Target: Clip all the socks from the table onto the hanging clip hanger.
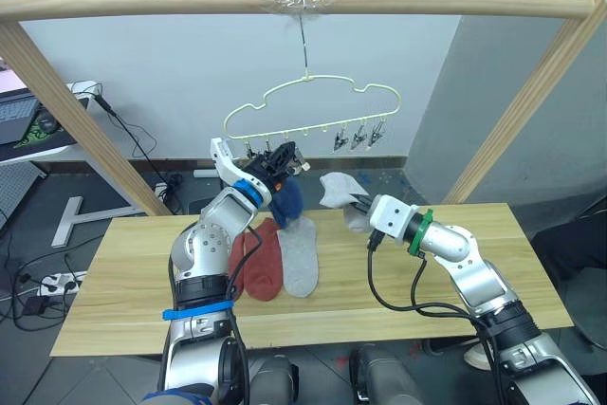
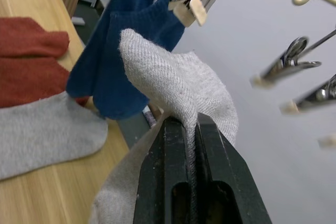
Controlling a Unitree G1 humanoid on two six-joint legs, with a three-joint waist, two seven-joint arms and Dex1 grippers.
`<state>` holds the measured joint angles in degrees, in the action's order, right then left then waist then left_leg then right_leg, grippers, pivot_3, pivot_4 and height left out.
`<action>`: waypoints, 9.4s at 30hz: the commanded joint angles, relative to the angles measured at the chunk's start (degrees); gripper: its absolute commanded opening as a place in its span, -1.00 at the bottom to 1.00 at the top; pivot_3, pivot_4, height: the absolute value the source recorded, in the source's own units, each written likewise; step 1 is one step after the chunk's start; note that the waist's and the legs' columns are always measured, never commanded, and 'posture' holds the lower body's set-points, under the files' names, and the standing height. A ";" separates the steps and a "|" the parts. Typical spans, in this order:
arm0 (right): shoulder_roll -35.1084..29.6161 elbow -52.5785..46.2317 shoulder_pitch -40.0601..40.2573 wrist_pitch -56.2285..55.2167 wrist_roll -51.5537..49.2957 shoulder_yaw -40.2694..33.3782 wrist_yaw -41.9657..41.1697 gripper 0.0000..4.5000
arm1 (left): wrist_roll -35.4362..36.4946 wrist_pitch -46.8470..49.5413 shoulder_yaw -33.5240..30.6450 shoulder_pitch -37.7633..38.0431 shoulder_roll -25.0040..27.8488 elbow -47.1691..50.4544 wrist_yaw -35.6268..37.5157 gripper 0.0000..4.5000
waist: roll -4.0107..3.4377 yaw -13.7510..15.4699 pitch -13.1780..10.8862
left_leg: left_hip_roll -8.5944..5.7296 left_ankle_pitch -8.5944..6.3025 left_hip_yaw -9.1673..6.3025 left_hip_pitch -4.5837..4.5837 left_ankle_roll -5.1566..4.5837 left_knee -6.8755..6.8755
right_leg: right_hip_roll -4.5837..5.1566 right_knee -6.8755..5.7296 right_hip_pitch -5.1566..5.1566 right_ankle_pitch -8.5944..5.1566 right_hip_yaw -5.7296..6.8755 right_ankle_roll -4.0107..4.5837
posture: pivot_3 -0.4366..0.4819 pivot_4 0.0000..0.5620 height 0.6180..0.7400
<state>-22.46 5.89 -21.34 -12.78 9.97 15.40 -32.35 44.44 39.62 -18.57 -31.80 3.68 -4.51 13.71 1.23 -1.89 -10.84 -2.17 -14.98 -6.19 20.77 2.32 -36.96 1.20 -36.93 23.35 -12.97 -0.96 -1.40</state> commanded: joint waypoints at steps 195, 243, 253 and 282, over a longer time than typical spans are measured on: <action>26.19 16.96 -26.61 25.26 -15.43 -15.26 23.26 -0.02 | -22.38 -22.15 16.44 9.86 16.68 21.55 17.80 1.00 | -0.15 0.17 -0.15 | 0.07 -0.13 -0.02 0.61 -0.23 0.25 | 0.00 -0.15 0.79 0.09 0.02 0.54 | 0.02 -0.36 1.00; 25.42 14.05 -24.73 27.41 -15.95 -14.08 22.35 -0.99 | -35.16 -26.60 23.92 21.21 18.81 13.85 15.18 1.00 | -0.19 0.08 -0.16 | 0.10 -0.13 -0.05 0.53 -0.24 0.28 | 0.00 -0.18 0.80 0.10 -0.04 0.55 | 0.00 -0.37 1.00; 24.58 11.57 -23.07 29.01 -15.63 -13.35 22.20 -0.99 | -43.47 -33.64 27.82 16.46 12.81 -7.30 10.79 1.00 | -0.19 0.19 -0.17 | 0.07 -0.12 -0.02 0.60 -0.25 0.16 | 0.00 -0.21 0.79 0.10 0.03 0.53 | -0.03 -0.34 1.00; 24.11 10.78 -22.70 30.10 -15.74 -13.68 23.50 -1.00 | -47.59 -32.78 31.40 12.52 8.95 -28.21 21.18 -0.43 | -0.19 -0.09 -0.16 | 0.07 -0.13 -0.11 0.57 -0.27 0.14 | 0.03 -0.25 0.77 0.12 0.03 0.51 | -0.08 -0.31 1.00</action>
<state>1.63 18.06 -43.47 17.43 -5.71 2.09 -9.07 -3.55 5.70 12.46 -20.36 13.02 -33.27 34.21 1.03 -1.98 -11.01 -2.10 -15.11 -6.30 21.34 2.06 -36.82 1.23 -37.19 24.12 -12.86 -0.94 -0.89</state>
